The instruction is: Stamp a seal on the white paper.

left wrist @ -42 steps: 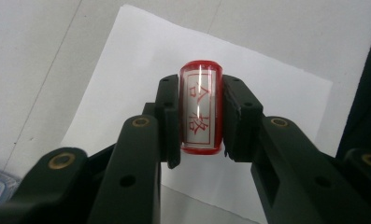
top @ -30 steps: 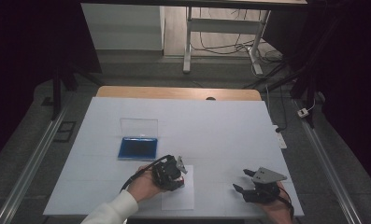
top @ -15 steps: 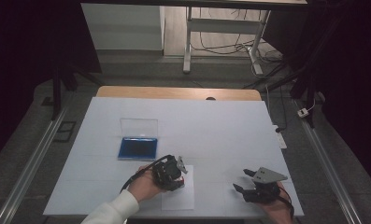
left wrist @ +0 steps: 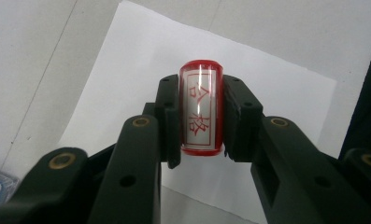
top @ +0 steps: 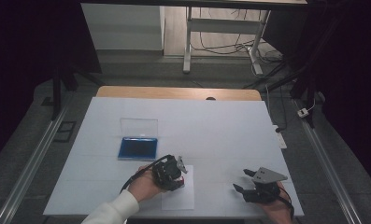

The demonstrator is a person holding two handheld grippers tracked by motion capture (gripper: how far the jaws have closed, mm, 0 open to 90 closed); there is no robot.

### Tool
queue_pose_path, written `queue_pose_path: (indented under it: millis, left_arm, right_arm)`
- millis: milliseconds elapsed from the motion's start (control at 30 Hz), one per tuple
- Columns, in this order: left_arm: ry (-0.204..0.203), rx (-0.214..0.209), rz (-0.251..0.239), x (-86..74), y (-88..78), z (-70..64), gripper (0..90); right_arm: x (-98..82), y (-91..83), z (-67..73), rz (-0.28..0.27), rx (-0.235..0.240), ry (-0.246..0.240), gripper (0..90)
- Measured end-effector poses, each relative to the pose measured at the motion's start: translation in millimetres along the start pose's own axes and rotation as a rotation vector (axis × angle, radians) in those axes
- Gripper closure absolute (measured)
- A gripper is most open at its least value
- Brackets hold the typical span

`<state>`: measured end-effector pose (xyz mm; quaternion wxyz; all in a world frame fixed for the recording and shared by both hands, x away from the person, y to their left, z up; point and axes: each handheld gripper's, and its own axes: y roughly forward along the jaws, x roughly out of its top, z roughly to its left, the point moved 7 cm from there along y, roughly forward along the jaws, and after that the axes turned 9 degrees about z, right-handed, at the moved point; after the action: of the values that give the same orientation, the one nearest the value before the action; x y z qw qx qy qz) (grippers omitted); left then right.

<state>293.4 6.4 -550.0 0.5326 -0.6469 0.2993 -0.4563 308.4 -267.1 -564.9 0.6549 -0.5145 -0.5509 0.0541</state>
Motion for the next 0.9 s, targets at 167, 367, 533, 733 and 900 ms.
queue_pose_path:
  millis: [167,367,533,733,900]
  left_arm:
    - [-0.004,-0.014,-0.001,0.4,-1.4,1.2,70.3]
    - [0.014,-0.006,0.003,2.5,-8.0,1.2,69.8]
    - [-0.001,-0.009,-0.049,6.2,-22.8,6.0,69.7]
    - [-0.033,-0.024,-0.102,2.1,-37.4,11.3,69.5]
    - [-0.047,-0.028,-0.118,-3.2,-42.5,13.9,69.5]
  right_arm:
    - [-0.5,-0.7,-0.4,0.002,0.000,0.003,30.0]
    - [-1.0,-0.9,-0.7,0.004,0.000,0.000,30.0]
    - [-1.7,-1.9,-2.0,-0.004,-0.002,0.011,30.0]
    - [-1.9,-1.8,-2.0,-0.003,-0.003,0.006,30.1]
    - [-2.0,-2.1,-2.2,-0.003,-0.003,0.008,30.1]
